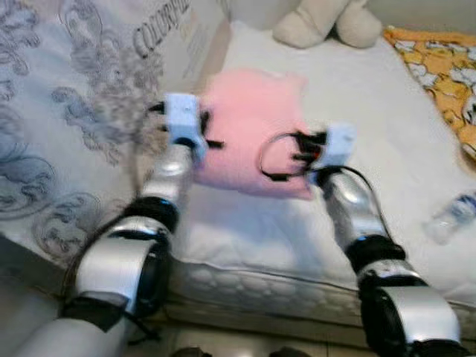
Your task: Clean up the room
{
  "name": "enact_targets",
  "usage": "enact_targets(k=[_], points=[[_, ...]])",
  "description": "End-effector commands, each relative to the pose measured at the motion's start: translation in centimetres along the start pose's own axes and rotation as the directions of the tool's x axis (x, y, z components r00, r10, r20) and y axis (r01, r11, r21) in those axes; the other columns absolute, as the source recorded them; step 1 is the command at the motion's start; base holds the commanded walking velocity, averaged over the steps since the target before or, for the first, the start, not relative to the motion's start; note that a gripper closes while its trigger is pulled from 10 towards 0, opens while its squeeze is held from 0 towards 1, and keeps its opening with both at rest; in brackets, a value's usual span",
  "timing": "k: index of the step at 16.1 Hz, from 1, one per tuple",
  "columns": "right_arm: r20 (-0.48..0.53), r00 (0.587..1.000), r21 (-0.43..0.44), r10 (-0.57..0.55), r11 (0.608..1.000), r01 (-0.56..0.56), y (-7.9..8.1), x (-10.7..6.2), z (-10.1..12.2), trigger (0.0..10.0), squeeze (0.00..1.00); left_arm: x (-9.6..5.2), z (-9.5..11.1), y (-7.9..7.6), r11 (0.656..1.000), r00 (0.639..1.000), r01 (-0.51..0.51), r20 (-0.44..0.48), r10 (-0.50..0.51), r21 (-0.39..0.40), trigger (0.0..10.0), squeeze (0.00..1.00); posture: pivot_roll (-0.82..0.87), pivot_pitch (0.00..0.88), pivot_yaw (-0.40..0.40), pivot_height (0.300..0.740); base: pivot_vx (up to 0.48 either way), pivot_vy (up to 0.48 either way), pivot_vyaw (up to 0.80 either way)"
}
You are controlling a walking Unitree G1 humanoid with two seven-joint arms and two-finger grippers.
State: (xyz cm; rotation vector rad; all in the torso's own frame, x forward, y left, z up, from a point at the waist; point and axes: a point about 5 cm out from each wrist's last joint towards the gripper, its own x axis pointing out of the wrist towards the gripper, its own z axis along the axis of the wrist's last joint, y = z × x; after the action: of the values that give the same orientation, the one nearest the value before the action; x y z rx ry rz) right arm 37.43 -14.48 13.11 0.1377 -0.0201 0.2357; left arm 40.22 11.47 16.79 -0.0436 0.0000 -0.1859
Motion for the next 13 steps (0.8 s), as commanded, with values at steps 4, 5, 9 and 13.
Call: enact_targets(k=[4, 5, 9, 13], points=[[0.024, 1.0, -0.025, 0.001, 1.0, -0.001, -0.1, 0.4, 0.9, 0.0, 0.0, 0.5, 1.5, 0.5, 0.999, 1.0, -0.015, 0.011, 0.015, 0.028, 0.0, 0.0, -0.02, 0.0, -0.02, 0.74, 0.306, 0.369, 0.0], [-0.002, 1.0, -0.051, 0.01, 0.999, -0.011, -0.3, 0.5, 0.9, 2.4, 0.0, 0.7, 1.5, -0.2, 1.0, 1.0, 0.012, -0.01, -0.012, 0.018, 0.0, 0.0, -0.02, 0.0, -0.019, 0.74, 0.382, 0.289, 0.0], [-0.062, 0.996, -0.114, -0.056, 0.992, 0.049, -2.1, 0.8, 1.3, 10.0, 0.0, 1.2, 1.8, -2.6, 0.998, 0.997, 0.06, -0.042, -0.06, 0.01, 10.0, 0.0, -0.02, 0.0, -0.014, 0.74, 0.0, 0.0, 0.0], [-0.124, 0.991, -0.175, -0.058, 0.984, 0.035, -2.2, 0.8, 0.5, 10.0, 0.0, 0.9, 0.2, -3.0, 0.998, 0.994, -0.032, -0.107, 0.026, -0.048, 10.0, 0.0, -0.03, 0.048, 0.004, 0.74, 0.0, 0.0, 0.0]])
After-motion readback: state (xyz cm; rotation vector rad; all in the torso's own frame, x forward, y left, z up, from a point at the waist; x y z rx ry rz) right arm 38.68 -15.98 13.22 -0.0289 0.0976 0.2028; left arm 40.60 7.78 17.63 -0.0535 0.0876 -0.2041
